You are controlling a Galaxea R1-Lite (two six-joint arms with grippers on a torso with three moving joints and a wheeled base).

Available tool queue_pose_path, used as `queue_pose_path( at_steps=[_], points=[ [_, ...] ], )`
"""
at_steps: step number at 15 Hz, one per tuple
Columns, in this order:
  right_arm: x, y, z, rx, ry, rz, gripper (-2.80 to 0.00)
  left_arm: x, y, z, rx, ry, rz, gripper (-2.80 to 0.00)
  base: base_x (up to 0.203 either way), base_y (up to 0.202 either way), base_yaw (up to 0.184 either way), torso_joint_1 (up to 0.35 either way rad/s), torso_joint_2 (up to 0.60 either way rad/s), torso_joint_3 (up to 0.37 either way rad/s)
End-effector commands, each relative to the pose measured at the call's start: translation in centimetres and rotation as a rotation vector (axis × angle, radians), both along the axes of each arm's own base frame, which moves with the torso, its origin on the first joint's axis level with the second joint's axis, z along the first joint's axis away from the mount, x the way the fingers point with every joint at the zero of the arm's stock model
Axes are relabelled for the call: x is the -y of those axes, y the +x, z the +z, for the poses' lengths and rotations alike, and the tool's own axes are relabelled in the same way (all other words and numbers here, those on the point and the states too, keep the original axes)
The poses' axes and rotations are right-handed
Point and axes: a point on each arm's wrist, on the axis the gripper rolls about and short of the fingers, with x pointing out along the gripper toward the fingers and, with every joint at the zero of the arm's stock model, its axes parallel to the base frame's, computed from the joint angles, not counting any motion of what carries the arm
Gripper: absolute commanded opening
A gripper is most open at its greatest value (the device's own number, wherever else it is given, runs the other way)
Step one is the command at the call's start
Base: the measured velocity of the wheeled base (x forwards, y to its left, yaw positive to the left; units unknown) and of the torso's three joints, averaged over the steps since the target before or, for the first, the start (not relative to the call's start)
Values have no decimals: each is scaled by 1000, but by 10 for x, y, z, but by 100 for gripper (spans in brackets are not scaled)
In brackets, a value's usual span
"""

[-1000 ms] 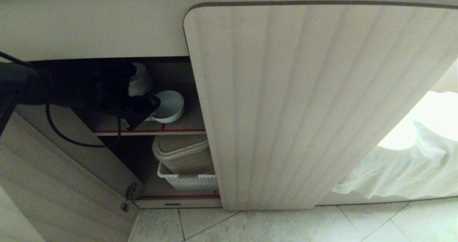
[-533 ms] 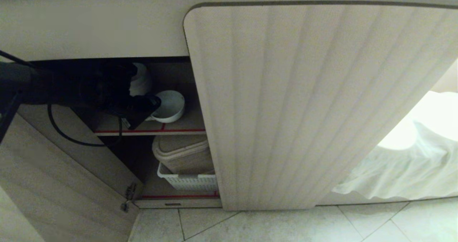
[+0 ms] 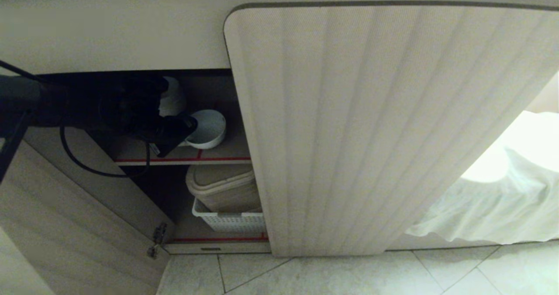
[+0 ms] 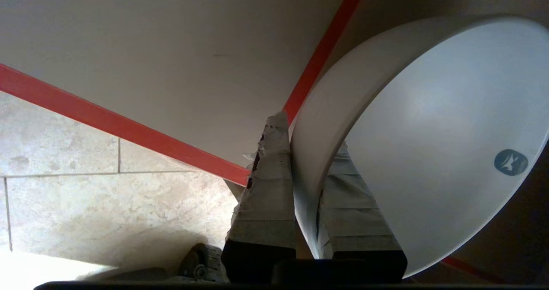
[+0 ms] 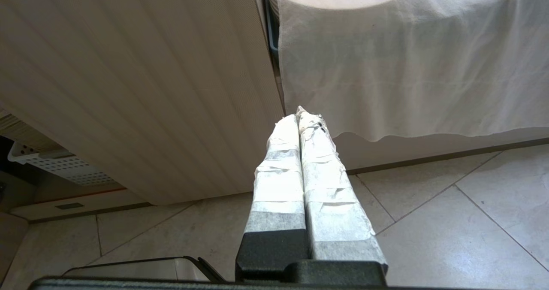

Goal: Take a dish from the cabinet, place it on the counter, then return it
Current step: Put it back into the cabinet

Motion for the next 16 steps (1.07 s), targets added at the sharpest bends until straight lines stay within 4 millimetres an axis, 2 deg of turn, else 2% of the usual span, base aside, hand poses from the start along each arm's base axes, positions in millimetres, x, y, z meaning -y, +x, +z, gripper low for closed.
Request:
queue_pose_path(
  at_steps=[1, 16],
  points=[
    [0, 0, 0, -1, 1, 0, -280, 0, 0, -1, -3, -4, 4, -280, 0, 0, 0, 0, 0, 0],
    [0, 0, 0, -1, 1, 0, -280, 0, 4, -10, -25, -2, 4, -280, 0, 0, 0, 0, 0, 0]
  ],
)
